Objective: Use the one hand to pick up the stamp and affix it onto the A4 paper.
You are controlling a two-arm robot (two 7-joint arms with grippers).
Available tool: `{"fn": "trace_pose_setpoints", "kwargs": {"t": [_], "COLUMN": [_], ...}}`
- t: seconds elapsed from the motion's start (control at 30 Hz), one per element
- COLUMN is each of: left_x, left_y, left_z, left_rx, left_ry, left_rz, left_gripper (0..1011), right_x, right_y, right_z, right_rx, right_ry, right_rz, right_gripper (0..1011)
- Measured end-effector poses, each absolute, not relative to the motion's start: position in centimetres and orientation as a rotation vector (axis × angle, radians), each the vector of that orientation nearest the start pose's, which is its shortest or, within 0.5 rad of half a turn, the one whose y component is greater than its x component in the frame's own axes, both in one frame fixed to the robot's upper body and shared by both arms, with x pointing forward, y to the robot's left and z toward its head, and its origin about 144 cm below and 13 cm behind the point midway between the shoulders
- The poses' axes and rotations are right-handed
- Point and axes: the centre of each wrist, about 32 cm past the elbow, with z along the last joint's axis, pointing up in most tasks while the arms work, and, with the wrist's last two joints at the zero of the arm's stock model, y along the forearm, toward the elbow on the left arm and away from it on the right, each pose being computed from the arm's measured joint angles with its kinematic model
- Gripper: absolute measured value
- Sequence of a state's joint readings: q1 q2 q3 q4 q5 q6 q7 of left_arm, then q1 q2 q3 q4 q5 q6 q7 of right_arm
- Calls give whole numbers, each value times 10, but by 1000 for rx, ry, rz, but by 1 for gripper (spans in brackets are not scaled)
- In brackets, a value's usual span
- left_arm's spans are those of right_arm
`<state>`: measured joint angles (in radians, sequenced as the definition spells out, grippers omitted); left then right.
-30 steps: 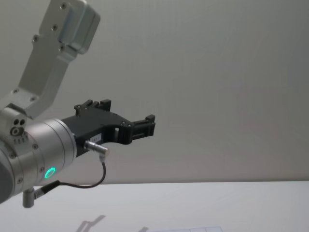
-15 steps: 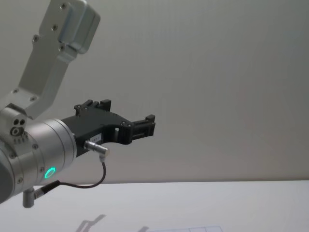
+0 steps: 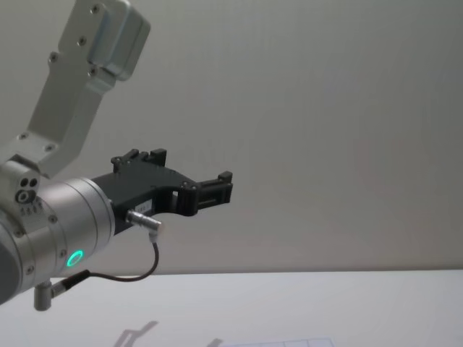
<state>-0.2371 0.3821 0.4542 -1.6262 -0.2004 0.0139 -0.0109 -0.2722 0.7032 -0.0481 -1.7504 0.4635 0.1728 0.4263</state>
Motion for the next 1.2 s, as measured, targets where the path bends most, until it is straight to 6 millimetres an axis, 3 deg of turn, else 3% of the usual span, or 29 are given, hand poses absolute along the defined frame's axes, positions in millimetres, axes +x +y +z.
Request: {"fn": "trace_pose_setpoints", "kwargs": {"t": [0.17, 0.2, 0.3, 0.67, 0.93, 1.2], "left_x": [492, 492, 492, 492, 492, 492], "left_y": [198, 198, 198, 198, 198, 198], "left_z": [1204, 1204, 1204, 1204, 1204, 1204], "left_rx": [61, 61, 61, 61, 61, 61], "left_ry": [-268, -268, -268, -268, -268, -268], "left_rz": [1124, 1124, 1124, 1124, 1124, 1124], "left_gripper": [1001, 1001, 1001, 1001, 1001, 1001], "right_x": [391, 391, 391, 391, 392, 392], "right_y": [-371, -371, -371, -369, -369, -369], "right_z": [1165, 1165, 1164, 1164, 1164, 1164], "right_rx": [-377, -377, -376, -375, -375, -374], "right_ry": [161, 164, 169, 180, 183, 185], "right_rz": [-977, -977, -977, -977, -977, -976], "right_gripper": [252, 317, 378, 763, 983, 1001]}}
